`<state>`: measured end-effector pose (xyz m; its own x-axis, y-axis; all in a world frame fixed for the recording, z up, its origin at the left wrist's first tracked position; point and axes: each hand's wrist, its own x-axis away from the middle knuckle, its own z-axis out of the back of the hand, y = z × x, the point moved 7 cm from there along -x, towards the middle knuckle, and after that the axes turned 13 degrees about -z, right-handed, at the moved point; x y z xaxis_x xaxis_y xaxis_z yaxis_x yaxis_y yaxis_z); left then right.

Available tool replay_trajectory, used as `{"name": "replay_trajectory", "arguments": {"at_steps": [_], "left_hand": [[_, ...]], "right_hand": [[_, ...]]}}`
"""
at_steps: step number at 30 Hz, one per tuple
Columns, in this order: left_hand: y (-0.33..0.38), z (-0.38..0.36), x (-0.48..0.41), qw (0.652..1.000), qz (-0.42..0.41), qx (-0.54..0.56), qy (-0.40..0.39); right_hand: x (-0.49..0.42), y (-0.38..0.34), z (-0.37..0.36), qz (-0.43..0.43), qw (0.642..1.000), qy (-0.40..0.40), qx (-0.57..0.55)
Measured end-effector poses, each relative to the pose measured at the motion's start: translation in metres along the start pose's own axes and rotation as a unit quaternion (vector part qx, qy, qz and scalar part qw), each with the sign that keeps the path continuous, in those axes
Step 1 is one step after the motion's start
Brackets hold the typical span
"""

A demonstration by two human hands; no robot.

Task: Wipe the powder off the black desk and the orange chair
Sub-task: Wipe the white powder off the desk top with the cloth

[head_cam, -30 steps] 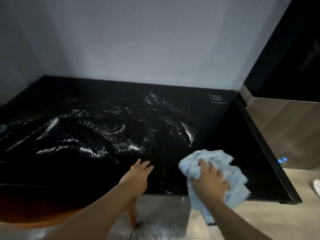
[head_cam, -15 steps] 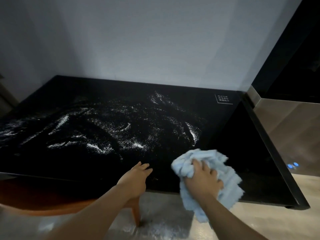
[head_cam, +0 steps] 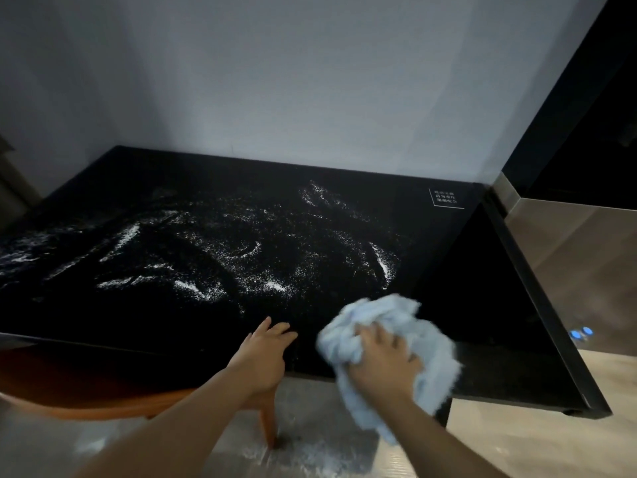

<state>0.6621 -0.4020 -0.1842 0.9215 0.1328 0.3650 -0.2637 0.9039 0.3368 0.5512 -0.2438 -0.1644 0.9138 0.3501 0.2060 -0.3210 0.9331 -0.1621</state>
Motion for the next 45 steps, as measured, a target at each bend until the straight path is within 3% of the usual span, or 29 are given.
{"name": "replay_trajectory", "arguments": {"at_steps": [2,4,6,8,10,12,14,17,19,22,23,25,27,30,32,35,37,45], "left_hand": [[0.001,0.000,-0.002,1.000,0.002,-0.012,-0.010],[0.002,0.001,-0.002,1.000,0.004,-0.006,-0.012],[0.002,0.004,0.000,1.000,0.014,0.003,0.003],[0.003,0.007,0.002,0.999,0.019,0.019,0.025],[0.006,0.007,0.001,0.999,0.011,0.023,0.034],[0.009,0.008,-0.002,0.999,0.008,0.028,0.033],[0.011,0.011,-0.007,0.999,0.007,0.027,0.037],[0.013,0.015,-0.013,0.998,0.006,0.029,0.049],[0.012,0.018,-0.015,0.997,0.007,0.044,0.061],[0.013,0.022,-0.017,0.995,-0.001,0.062,0.075],[0.013,0.023,-0.018,0.995,-0.004,0.064,0.078],[0.015,0.027,-0.021,0.994,-0.009,0.069,0.084],[0.015,0.033,-0.026,0.993,-0.014,0.071,0.092],[0.015,0.041,-0.033,0.993,-0.022,0.055,0.101],[0.013,0.045,-0.039,0.994,-0.025,0.045,0.097],[0.010,0.051,-0.051,0.994,-0.030,0.039,0.093],[0.012,0.054,-0.060,0.995,-0.033,0.034,0.089],[0.012,0.064,-0.097,0.998,-0.016,0.008,0.064]], "right_hand": [[0.029,-0.032,-0.018,0.150,0.988,-0.035,0.022],[0.025,-0.033,-0.015,0.184,0.979,-0.079,-0.026],[-0.003,-0.011,0.009,0.098,0.975,-0.088,-0.179],[-0.036,0.028,0.035,-0.028,0.970,-0.013,-0.242],[-0.046,0.062,0.044,-0.140,0.980,0.047,-0.130],[-0.040,0.068,0.032,-0.177,0.983,0.033,-0.048],[-0.025,0.046,0.011,-0.124,0.992,-0.002,-0.031],[0.002,0.004,-0.021,0.055,0.997,-0.036,0.046],[-0.002,0.002,-0.008,0.085,0.996,-0.002,0.035],[-0.034,0.047,0.041,-0.048,0.987,0.141,-0.052],[-0.045,0.066,0.047,-0.112,0.984,0.124,-0.066],[-0.056,0.086,0.035,-0.189,0.981,0.011,-0.032],[-0.052,0.069,0.016,-0.153,0.987,-0.037,0.026],[-0.033,0.024,-0.001,0.030,0.997,-0.017,0.062],[-0.038,0.025,0.008,0.058,0.997,0.009,0.054],[-0.067,0.078,0.035,-0.115,0.990,0.080,-0.007],[-0.077,0.113,0.037,-0.238,0.966,0.064,-0.085],[-0.118,0.122,0.028,-0.218,0.975,0.049,-0.015]]}}
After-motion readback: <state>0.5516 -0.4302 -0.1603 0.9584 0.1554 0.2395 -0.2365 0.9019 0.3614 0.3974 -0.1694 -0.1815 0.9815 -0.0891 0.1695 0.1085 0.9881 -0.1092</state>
